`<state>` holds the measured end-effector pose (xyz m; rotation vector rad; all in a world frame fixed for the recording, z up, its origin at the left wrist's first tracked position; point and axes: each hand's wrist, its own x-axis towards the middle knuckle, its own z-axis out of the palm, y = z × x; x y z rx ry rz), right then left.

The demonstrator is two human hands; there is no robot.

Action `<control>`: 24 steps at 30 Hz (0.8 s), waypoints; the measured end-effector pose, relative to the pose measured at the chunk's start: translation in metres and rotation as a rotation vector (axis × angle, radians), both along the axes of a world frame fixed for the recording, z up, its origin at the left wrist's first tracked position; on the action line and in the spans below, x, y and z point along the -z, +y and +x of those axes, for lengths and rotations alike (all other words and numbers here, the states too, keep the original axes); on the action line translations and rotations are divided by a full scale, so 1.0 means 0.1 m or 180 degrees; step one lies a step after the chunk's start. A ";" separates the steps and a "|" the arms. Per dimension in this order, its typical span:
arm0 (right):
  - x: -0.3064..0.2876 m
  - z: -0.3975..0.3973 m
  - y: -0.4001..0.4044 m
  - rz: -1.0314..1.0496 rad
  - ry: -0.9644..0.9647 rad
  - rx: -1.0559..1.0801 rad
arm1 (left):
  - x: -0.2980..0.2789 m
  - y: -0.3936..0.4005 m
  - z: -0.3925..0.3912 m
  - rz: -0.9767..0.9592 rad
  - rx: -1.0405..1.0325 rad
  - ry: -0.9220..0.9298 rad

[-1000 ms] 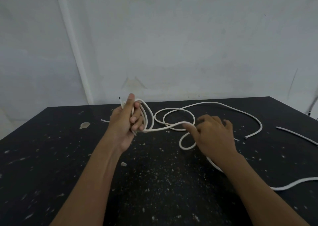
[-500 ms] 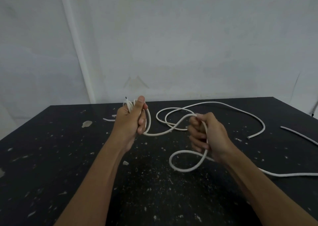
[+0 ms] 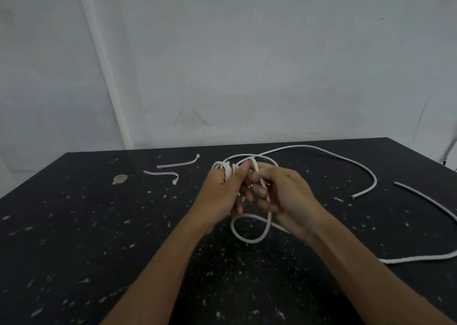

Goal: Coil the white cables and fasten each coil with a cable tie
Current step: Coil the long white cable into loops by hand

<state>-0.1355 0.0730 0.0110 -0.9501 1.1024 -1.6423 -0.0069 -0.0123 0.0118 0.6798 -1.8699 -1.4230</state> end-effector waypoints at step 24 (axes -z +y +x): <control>0.31 -0.03 -0.03 0.0307 0.4023 -0.0099 | -0.16 -0.39 0.27 0.2523 0.0061 0.2288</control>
